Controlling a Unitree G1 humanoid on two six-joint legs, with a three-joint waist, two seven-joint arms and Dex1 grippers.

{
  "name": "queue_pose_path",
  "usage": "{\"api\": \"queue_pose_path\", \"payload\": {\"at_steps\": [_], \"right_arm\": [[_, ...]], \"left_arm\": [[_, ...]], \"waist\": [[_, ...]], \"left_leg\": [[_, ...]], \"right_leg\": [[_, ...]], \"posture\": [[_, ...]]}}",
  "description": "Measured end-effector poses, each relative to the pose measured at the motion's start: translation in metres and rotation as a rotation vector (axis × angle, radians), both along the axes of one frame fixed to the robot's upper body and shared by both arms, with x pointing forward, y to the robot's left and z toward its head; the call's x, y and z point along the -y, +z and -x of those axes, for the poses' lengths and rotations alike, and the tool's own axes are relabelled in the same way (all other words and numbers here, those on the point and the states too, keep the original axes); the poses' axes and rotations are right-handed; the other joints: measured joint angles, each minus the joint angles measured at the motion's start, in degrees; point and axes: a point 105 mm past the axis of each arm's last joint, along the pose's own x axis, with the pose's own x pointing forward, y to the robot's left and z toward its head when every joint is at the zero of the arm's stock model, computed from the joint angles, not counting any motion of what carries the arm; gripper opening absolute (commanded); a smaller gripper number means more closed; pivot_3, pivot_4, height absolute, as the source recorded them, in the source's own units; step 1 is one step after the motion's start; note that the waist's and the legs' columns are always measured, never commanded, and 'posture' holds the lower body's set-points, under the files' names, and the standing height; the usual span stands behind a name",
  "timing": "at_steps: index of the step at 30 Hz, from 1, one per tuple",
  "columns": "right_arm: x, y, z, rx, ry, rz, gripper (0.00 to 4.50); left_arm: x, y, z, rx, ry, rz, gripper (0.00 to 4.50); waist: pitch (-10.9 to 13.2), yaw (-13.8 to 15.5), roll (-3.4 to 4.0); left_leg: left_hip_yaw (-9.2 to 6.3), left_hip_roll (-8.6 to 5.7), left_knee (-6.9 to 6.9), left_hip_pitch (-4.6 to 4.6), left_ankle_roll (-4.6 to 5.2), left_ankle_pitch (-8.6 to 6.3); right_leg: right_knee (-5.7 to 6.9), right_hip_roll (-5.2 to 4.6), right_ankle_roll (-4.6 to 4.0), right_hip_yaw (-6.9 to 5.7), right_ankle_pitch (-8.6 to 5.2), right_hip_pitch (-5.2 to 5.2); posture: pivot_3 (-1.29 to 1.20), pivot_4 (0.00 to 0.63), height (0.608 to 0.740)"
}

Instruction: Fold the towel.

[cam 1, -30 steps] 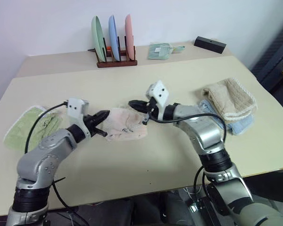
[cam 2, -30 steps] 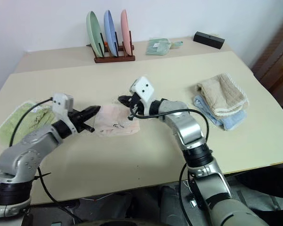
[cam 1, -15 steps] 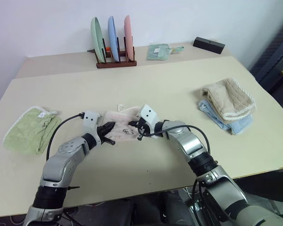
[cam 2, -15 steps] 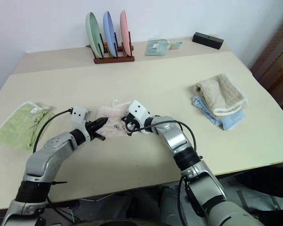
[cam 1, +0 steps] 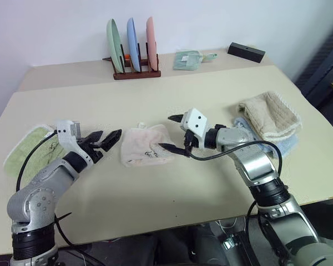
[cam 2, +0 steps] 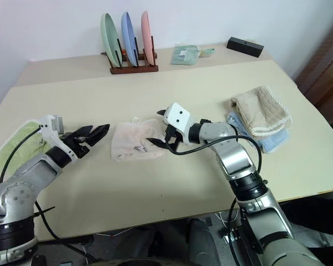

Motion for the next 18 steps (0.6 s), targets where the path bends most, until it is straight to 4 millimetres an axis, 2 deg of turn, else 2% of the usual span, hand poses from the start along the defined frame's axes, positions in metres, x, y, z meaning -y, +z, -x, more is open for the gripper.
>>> {"api": "queue_pose_path", "payload": {"at_steps": [5, 9, 12, 15, 18], "right_arm": [[0.001, -0.002, 0.008, 0.030, 0.024, 0.031, 4.50], [-0.002, -0.005, 0.012, 0.038, 0.041, 0.042, 4.50], [-0.002, -0.005, 0.013, 0.044, 0.038, 0.038, 4.50], [-0.002, -0.003, 0.014, 0.060, 0.031, 0.040, 4.50], [0.000, -0.003, 0.013, 0.070, 0.014, 0.046, 4.50]], "left_arm": [[0.010, -0.030, -0.002, -0.201, -0.018, 0.171, 4.42], [0.028, -0.033, -0.007, -0.253, -0.073, 0.190, 4.42], [0.051, -0.034, -0.012, -0.271, -0.138, 0.198, 4.42], [0.065, -0.036, -0.015, -0.279, -0.166, 0.199, 3.70], [0.072, -0.042, -0.016, -0.302, -0.162, 0.240, 2.29]], "waist": [[0.0, 0.0, -0.03], [0.0, -0.1, -0.04], [0.0, 0.1, -0.04], [0.0, 0.1, -0.03], [0.0, 0.1, -0.04]], "left_leg": [[-0.03, 0.00, 0.03, 0.00, 0.00, 0.00], [-0.02, 0.00, 0.03, 0.00, 0.00, 0.00], [-0.03, -0.03, 0.07, 0.00, 0.00, 0.00], [-0.03, -0.03, 0.05, 0.03, 0.00, 0.00], [-0.03, -0.03, 0.05, 0.03, 0.00, 0.00]], "right_leg": [[0.01, 0.00, 0.00, -0.01, 0.00, 0.00], [0.02, 0.00, 0.00, -0.01, 0.00, -0.01], [0.00, -0.02, 0.00, -0.02, 0.00, 0.04], [0.01, -0.02, 0.00, -0.02, 0.00, 0.04], [0.01, -0.02, 0.00, -0.02, 0.00, 0.04]], "posture": [[0.00, 0.150, 0.740], [0.00, 0.150, 0.740], [0.00, 0.150, 0.740], [0.00, 0.150, 0.740], [0.00, 0.150, 0.740]]}}
